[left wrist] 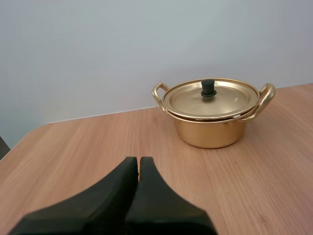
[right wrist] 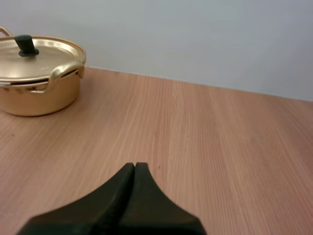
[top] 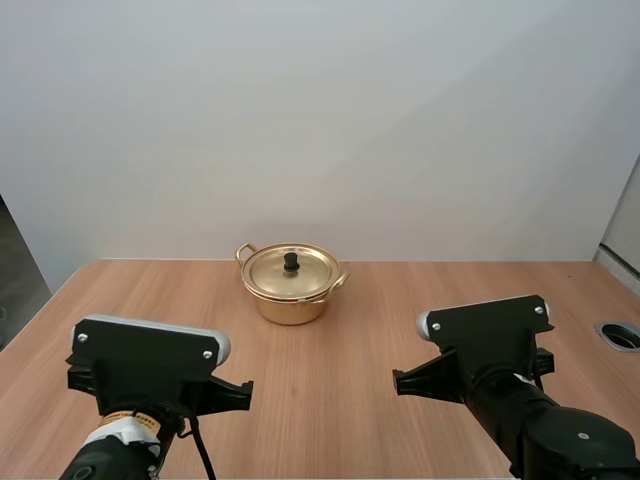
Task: Open the pot, put the car inside, and close it
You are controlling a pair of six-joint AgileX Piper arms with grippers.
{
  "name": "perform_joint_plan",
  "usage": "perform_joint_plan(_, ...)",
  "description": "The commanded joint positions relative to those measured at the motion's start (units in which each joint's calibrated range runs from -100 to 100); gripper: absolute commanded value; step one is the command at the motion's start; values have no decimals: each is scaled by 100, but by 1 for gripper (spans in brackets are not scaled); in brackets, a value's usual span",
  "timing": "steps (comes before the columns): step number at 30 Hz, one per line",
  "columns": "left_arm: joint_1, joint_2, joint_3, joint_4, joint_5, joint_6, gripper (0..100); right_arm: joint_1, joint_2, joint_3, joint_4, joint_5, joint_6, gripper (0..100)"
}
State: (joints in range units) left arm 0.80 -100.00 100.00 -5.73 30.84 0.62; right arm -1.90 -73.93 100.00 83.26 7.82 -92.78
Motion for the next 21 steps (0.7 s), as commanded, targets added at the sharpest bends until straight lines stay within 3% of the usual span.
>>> perform_joint_plan(1, -1, 0, 0, -3, 7, 4, 0, 3, -2038, 0, 5, -289, 0, 0)
perform_joint_plan(3, -1, 0, 0, -3, 7, 4, 0, 3, -2559, 0, 5, -614, 0, 0)
perform_joint_plan(11, -1, 0, 0, -3, 7, 4, 0, 18, -2607, 0, -275, -1002, 121, 0)
perform_joint_plan(13, -1, 0, 0, -3, 7, 4, 0, 26, -2607, 0, -1255, -831, 917, 0)
perform_joint_plan(17, -1, 0, 0, -3, 7, 4, 0, 26, -2607, 0, -4439, 167, 3849, 0)
perform_joint_plan(21, -1, 0, 0, -3, 7, 4, 0, 26, -2607, 0, -6247, 1621, 5696, 0)
